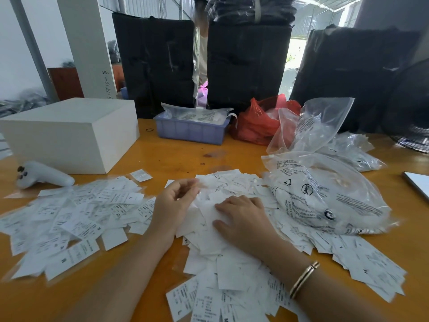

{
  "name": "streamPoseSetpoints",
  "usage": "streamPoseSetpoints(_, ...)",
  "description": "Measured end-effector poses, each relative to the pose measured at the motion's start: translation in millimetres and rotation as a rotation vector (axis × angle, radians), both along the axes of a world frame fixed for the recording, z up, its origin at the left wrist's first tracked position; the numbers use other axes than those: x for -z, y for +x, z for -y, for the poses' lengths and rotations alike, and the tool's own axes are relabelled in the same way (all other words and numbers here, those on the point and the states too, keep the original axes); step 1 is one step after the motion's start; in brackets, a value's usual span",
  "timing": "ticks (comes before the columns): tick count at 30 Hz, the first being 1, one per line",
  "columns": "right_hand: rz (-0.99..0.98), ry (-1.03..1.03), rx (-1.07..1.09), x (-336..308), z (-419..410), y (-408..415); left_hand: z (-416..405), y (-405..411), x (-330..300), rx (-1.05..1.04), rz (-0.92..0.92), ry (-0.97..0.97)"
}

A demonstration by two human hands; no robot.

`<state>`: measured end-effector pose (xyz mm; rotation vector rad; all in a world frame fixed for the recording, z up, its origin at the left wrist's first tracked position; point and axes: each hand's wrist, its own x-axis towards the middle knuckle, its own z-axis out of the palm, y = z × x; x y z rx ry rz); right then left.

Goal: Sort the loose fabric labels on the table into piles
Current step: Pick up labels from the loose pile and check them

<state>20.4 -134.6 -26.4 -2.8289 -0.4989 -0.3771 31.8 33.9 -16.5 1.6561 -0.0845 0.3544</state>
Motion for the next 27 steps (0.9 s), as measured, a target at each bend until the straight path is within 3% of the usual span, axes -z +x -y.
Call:
streamPoseSetpoints(4,0.054,0.077,0.016,-3.4,-2.0,-0.1,-0.6,1.4,1.7,0.002,-0.012,-0.030)
streamPoseSetpoints(10,0.229,-0.172,-0.062,-3.1,-2.4,-4.6,0.9,4.1,1.3,0.029,-0.024,-0.131)
streamPoseSetpoints(13,0.242,-0.139,-0.049,-6.3,-2.4,-3.8,0.2,3.5,0.0,0.029,-0.023,-0.163)
streamPoseSetpoints(14,0.239,-0.031,-0.039,-7.2,-1.7,-2.5,-0.6,3.4,0.0,0.028,-0.022,-0.164)
streamPoseSetpoints(16,0.206,0.396,0.007,-11.6,-0.4,-2.7,-1.2,3.4,0.5,0.027,-0.022,-0.146)
streamPoseSetpoints(18,0.049,0.913,0.082,-18.9,1.2,-3.7,-0.9,3.0,1.2,0.039,-0.011,-0.108)
streamPoseSetpoints(20,-0.092,1.243,0.161,-21.9,4.9,-4.6,1.3,1.7,1.6,0.076,0.011,-0.099)
streamPoseSetpoints(24,-0.251,1.608,0.185,-21.8,10.9,-5.1,4.4,0.3,0.9,0.113,0.044,-0.060)
streamPoseSetpoints(27,-0.285,1.706,0.134,-19.1,10.7,-3.8,4.9,0.2,1.2,0.124,0.049,-0.021)
